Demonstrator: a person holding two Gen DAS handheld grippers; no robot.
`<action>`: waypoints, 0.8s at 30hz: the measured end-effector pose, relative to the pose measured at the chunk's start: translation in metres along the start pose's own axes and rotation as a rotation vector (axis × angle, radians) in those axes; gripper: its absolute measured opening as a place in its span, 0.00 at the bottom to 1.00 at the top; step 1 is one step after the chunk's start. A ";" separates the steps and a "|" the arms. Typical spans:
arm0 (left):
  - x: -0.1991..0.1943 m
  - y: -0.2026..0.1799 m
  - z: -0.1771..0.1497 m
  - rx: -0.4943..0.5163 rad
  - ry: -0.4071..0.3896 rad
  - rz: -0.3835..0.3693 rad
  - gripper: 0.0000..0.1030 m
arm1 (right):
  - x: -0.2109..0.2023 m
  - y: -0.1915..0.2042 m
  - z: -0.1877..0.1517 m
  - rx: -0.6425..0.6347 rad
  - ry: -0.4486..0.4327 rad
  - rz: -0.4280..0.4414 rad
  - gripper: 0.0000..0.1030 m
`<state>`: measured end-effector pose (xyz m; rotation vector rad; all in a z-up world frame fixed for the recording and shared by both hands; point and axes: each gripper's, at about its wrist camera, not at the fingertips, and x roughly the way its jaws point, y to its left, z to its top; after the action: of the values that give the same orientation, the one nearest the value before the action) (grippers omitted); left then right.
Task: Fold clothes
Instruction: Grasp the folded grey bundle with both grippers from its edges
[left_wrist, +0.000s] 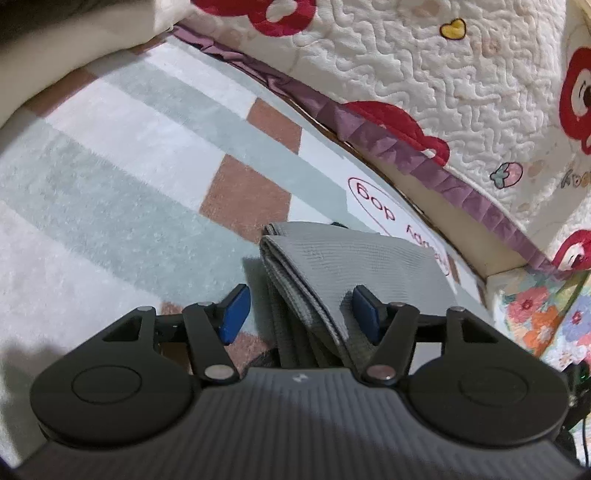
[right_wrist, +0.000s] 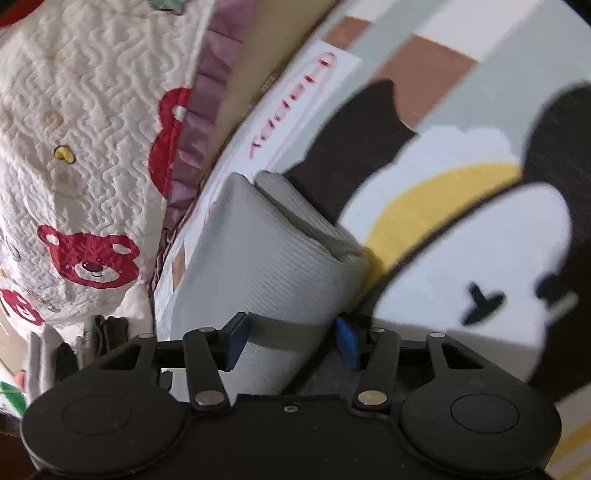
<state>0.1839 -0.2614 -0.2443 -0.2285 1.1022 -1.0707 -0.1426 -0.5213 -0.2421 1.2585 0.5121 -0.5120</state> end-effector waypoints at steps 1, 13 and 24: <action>0.001 -0.001 -0.001 -0.002 0.014 -0.016 0.56 | 0.004 0.007 0.004 -0.060 -0.011 -0.008 0.31; 0.010 -0.038 -0.023 0.076 -0.076 0.072 0.69 | 0.019 0.044 0.037 -0.522 -0.084 -0.136 0.29; 0.017 -0.005 -0.010 -0.096 -0.017 -0.077 0.35 | 0.001 0.005 0.045 -0.190 -0.011 -0.020 0.51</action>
<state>0.1737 -0.2737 -0.2565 -0.3580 1.1378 -1.0834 -0.1349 -0.5641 -0.2283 1.0690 0.5511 -0.4751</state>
